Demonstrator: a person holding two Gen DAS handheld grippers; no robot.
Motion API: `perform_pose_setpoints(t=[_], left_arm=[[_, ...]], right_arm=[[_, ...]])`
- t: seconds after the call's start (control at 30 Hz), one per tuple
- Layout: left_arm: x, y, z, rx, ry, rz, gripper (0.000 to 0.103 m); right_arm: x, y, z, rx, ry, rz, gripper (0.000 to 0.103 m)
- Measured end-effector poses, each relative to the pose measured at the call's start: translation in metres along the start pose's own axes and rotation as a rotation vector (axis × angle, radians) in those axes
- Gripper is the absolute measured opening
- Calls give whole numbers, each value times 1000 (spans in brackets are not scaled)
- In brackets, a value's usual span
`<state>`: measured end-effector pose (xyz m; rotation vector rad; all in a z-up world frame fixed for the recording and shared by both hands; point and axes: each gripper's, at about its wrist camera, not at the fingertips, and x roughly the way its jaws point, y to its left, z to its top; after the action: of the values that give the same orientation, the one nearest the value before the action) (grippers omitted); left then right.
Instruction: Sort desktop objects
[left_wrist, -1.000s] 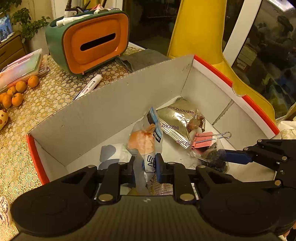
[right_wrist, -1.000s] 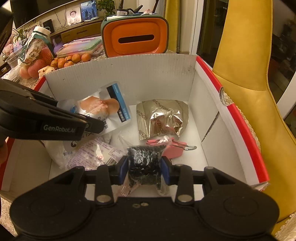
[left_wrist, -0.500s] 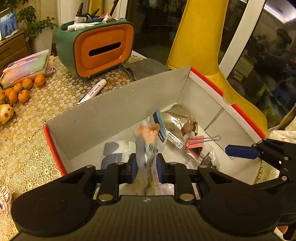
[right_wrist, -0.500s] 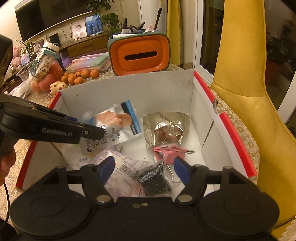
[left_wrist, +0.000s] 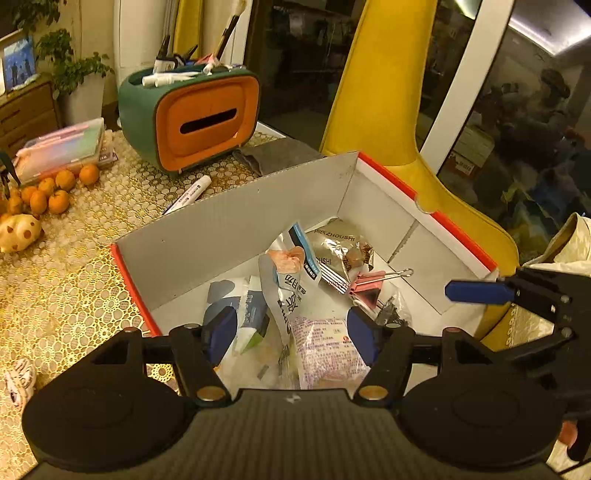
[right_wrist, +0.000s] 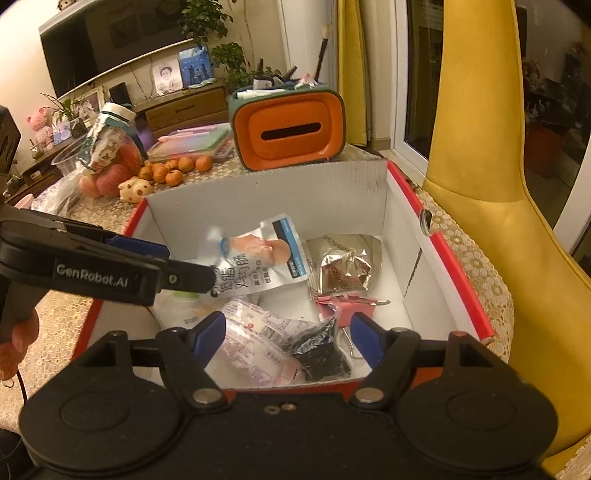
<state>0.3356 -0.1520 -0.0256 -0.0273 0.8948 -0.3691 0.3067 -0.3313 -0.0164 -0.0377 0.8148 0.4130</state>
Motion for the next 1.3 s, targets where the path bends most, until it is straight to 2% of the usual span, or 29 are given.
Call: perform_pose_setpoints(t=[0.33, 0.53, 0.63, 0.73, 0.93, 1.03, 1.3], left_arm=[[-37, -11, -16, 51, -57, 25, 65], [-57, -16, -28, 65, -98, 47, 65], [-65, -13, -34, 52, -106, 35, 65], [-74, -7, -41, 23, -117, 21, 73], [-99, 6, -54, 0, -157, 13, 87], [-110, 13, -61, -12, -187, 30, 103], [-133, 44, -88, -38, -221, 73, 103]], right_arm=[[-26, 6, -2, 14, -52, 25, 85], [-35, 16, -7, 14, -59, 17, 86], [-39, 22, -11, 7, -61, 10, 86], [-43, 29, -14, 3, -63, 13, 86], [-58, 45, -20, -8, -108, 12, 95], [-62, 55, -23, -21, -115, 10, 97], [-67, 91, -21, -58, -130, 31, 98]])
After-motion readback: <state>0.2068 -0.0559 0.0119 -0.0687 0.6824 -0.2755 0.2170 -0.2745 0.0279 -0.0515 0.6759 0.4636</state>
